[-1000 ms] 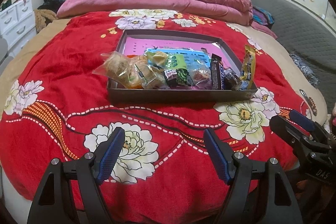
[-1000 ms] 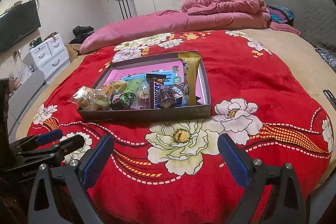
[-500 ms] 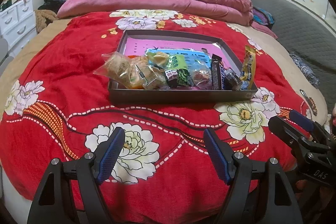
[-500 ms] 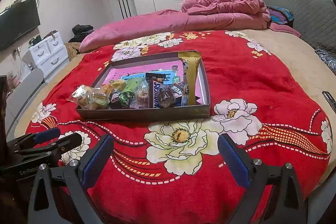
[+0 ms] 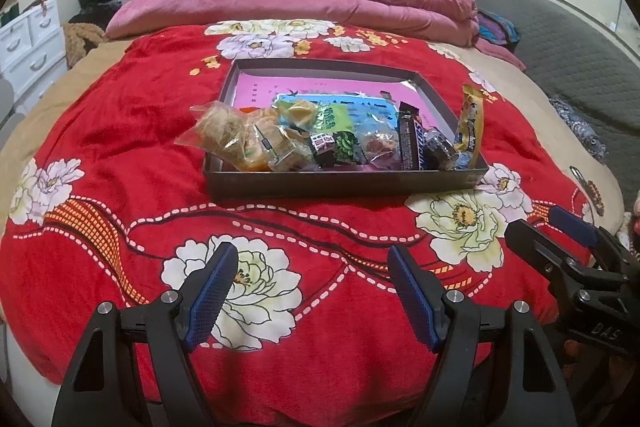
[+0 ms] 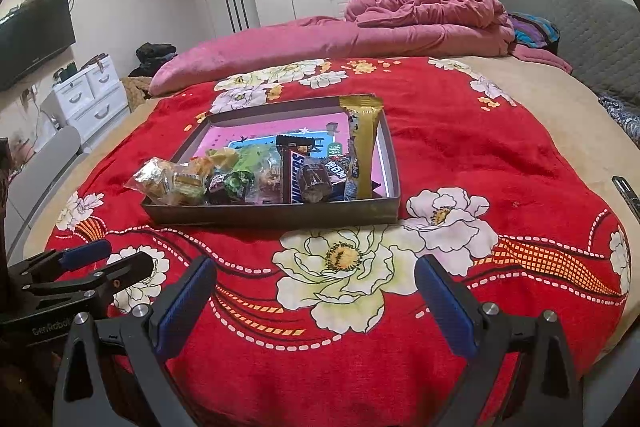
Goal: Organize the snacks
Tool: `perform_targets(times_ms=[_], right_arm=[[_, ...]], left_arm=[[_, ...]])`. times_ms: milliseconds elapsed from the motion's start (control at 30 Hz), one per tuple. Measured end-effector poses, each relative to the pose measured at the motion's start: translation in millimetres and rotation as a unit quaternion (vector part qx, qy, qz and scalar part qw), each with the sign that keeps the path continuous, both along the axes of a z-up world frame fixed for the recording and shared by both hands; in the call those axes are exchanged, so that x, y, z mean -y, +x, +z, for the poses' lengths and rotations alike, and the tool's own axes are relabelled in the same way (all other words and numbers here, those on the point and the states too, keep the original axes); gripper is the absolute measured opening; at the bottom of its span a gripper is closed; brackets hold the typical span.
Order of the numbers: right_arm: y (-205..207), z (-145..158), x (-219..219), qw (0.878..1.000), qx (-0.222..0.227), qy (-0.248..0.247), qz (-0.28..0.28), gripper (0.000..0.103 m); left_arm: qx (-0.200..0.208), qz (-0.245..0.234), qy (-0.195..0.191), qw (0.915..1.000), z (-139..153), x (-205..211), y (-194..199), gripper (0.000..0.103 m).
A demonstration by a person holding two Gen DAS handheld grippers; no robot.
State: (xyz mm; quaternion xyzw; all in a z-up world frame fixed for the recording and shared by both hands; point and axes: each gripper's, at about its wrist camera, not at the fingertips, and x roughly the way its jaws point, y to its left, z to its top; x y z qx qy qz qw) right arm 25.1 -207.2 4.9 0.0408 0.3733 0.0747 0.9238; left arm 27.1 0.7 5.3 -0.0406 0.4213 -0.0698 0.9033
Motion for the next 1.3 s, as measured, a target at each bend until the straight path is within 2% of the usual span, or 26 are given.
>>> perform_targets(times_ms=[833,933,1067,1167,1300], right_arm=[[1.0,-1.2,3.2,1.0,0.0,-0.002,-0.003,0.1],[1.1,-0.1,6.6,1.0,0.004,-0.001,-0.007,0.1],[-2.6,12.0,16.8,0.999,0.036,0.001,-0.025,0.1],[0.1,22.5,30.7,0.997,0.061,-0.003,-0.048,0.102],[17.6,32.9,57.0,0.994,0.067,0.005,-0.083,0.102]], left_arm=[[-0.003,0.002,0.009,1.0,-3.3,2.5,3.1,0.078],[-0.007,0.013,0.012,0.9998,-5.5,0.0,6.0,0.078],[-0.015,0.025,-0.007,0.9995,-8.8,-9.2,10.2,0.078],[-0.001,0.048,-0.003,0.9988,-5.8,-17.5,11.1,0.078],[0.015,0.08,-0.008,0.9966,3.6,-38.8,18.1,0.078]])
